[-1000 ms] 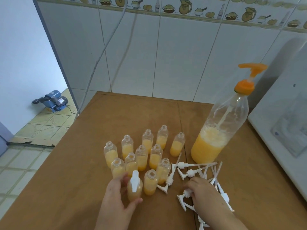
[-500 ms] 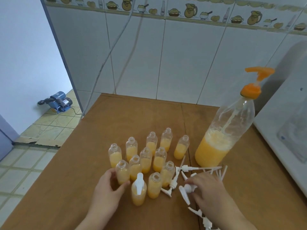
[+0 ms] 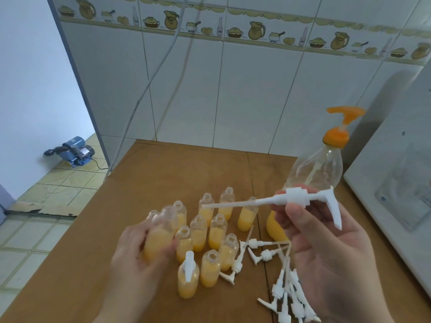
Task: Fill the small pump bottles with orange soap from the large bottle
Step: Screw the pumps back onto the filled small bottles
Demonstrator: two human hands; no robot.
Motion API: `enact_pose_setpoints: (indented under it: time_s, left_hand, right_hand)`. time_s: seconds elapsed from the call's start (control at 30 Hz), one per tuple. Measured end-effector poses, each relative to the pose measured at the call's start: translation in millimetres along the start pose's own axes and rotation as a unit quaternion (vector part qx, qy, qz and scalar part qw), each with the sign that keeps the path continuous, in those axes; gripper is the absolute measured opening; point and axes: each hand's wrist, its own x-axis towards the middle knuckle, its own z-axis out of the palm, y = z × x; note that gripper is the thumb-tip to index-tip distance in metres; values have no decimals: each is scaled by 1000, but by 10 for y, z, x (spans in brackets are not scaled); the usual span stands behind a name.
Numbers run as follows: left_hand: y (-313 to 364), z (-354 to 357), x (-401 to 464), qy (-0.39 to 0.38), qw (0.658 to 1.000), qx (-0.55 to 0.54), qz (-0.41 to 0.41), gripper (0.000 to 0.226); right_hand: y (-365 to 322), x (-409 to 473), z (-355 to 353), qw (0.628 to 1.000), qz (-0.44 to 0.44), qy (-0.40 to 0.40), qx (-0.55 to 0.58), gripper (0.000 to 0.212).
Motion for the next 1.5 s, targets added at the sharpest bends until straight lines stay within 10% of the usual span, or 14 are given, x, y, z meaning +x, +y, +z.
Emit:
enact_pose_setpoints:
  time_s: [0.57, 0.77, 0.9, 1.1, 1.3, 1.5]
  left_hand:
    - [498, 21, -9, -15, 993, 63, 98, 46]
    - [569, 33, -31, -42, 986, 65, 146, 45]
    - [667, 52, -40, -102, 975, 68, 185, 43]
    - [763, 100, -57, -147, 982, -35, 111, 43]
    - [853, 134, -100, -185, 968, -166, -34, 27]
    - [903, 199, -121, -206, 945, -235, -91, 29]
  right_hand:
    - [-56, 40, 26, 996, 27, 73, 37, 34]
    - [-59, 46, 18, 997, 58, 22, -38, 63]
    - [-13, 81, 155, 978, 102, -58, -172, 36]
    - [190, 192, 343, 963, 123, -89, -225, 62]
    - [210, 265, 381, 986, 128, -88, -62, 25]
    - [216, 306, 366, 984, 160, -75, 16, 30]
